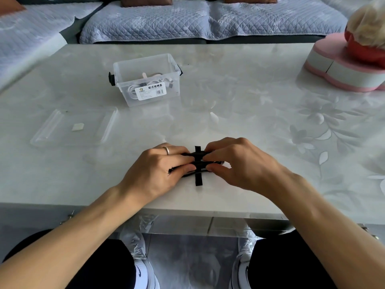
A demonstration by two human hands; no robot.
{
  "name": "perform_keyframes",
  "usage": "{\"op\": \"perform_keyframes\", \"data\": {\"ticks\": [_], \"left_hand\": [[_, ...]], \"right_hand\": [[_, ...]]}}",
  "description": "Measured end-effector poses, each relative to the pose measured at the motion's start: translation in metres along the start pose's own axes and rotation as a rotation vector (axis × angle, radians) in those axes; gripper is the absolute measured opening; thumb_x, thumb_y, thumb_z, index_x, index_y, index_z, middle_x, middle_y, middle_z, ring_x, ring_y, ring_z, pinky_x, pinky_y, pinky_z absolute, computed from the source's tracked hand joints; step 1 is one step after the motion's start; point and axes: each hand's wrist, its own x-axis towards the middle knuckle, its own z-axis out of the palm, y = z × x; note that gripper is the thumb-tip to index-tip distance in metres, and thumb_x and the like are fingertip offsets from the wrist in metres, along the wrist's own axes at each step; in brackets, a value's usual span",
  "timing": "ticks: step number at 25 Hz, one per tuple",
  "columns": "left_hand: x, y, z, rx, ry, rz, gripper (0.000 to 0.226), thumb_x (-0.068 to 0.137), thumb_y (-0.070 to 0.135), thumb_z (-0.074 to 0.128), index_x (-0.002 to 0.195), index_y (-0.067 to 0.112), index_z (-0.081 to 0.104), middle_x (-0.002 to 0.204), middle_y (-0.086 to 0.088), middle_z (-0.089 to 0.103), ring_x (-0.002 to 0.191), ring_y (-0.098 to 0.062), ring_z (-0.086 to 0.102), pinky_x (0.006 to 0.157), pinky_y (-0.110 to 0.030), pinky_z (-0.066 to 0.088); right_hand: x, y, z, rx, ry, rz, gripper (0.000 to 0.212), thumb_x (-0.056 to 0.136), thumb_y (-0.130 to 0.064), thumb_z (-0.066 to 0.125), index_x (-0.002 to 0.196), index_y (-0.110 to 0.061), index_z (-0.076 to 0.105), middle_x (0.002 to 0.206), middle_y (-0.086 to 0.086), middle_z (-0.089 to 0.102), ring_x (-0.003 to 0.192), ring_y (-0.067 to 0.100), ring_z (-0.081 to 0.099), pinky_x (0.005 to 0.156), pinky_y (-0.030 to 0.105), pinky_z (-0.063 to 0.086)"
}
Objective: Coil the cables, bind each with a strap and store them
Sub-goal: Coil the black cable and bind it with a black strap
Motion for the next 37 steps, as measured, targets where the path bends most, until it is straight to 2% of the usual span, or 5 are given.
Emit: {"op": "perform_keyframes", "data": {"ticks": [5, 10, 13, 18, 37], "left_hand": [[0.000, -0.002, -0.001, -0.034, 0.022, 0.007, 0.015, 0.082, 0.017, 0.076, 0.095, 0.010, 0.079, 0.094, 0.001, 0.076, 0.080, -0.016, 0.069, 0.071, -0.033, 0.054], [0.001, -0.006, -0.003, -0.022, -0.059, 0.023, 0.015, 0.088, 0.023, 0.070, 0.097, 0.013, 0.079, 0.094, 0.003, 0.074, 0.079, -0.021, 0.067, 0.069, -0.034, 0.055], [0.000, -0.008, -0.002, 0.064, -0.095, 0.077, 0.021, 0.094, 0.029, 0.062, 0.100, 0.015, 0.077, 0.096, 0.003, 0.072, 0.082, -0.025, 0.067, 0.067, -0.036, 0.055], [-0.004, -0.004, -0.006, 0.183, -0.122, 0.163, 0.028, 0.098, 0.033, 0.054, 0.103, 0.016, 0.075, 0.100, -0.003, 0.071, 0.085, -0.028, 0.068, 0.060, -0.039, 0.057], [-0.004, 0.006, -0.005, -0.061, -0.092, -0.038, 0.025, 0.075, 0.005, 0.073, 0.098, 0.015, 0.077, 0.096, 0.003, 0.075, 0.089, -0.013, 0.069, 0.079, -0.028, 0.053]], "right_hand": [[-0.008, -0.008, 0.009, -0.128, 0.125, -0.003, 0.019, 0.084, -0.012, 0.062, 0.099, -0.012, 0.073, 0.100, 0.005, 0.071, 0.089, 0.032, 0.066, 0.068, 0.045, 0.056], [-0.028, -0.013, 0.008, -0.163, 0.090, -0.067, 0.037, 0.081, -0.029, 0.070, 0.117, -0.022, 0.071, 0.130, 0.003, 0.062, 0.121, 0.022, 0.057, 0.098, 0.035, 0.048], [-0.028, -0.012, 0.014, -0.208, 0.137, -0.093, 0.029, 0.085, -0.040, 0.071, 0.107, -0.022, 0.075, 0.121, 0.005, 0.066, 0.112, 0.024, 0.062, 0.094, 0.036, 0.050], [-0.020, -0.016, 0.025, -0.306, 0.258, -0.220, 0.009, 0.088, -0.018, 0.068, 0.084, -0.014, 0.075, 0.099, 0.005, 0.070, 0.093, 0.028, 0.068, 0.074, 0.039, 0.054], [0.015, -0.022, 0.016, 0.213, 0.427, 0.419, 0.006, 0.075, -0.012, 0.069, 0.073, -0.015, 0.073, 0.077, -0.011, 0.069, 0.068, 0.008, 0.061, 0.062, 0.022, 0.048]]}}
